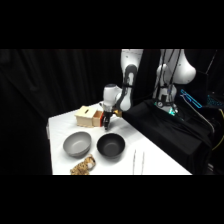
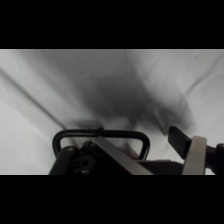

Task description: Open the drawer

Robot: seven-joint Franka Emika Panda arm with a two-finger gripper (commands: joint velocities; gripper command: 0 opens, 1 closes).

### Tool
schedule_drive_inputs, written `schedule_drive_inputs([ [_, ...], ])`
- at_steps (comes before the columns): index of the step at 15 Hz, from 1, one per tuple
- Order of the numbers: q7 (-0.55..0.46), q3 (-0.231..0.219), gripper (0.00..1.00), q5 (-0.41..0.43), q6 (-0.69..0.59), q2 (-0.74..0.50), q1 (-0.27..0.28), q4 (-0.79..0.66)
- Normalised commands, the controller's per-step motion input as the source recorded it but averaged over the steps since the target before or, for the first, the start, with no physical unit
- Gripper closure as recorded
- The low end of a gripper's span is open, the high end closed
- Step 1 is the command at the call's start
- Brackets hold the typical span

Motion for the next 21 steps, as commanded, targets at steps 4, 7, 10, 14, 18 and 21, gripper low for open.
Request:
schedule_drive_inputs([
  [4,-0.05,0.015,0.0,-0.047,-0.1,-0.42,0.03,-0.42],
  [7,-0.04,-0.034,0.0,-0.066,-0.17,-0.42,0.071,-0.32],
  [10,-0.06,-0.087,0.0,-0.106,-0.3,-0.49,0.087,-0.22],
  [14,-0.06,-0.134,0.0,-0.168,-0.41,-0.57,0.097,-0.18],
  [18,-0.05,-0.107,0.0,-0.207,-0.49,-0.63,0.045,-0.13],
  [21,-0.03,-0.051,0.0,-0.206,-0.5,-0.61,-0.004,-0.08],
])
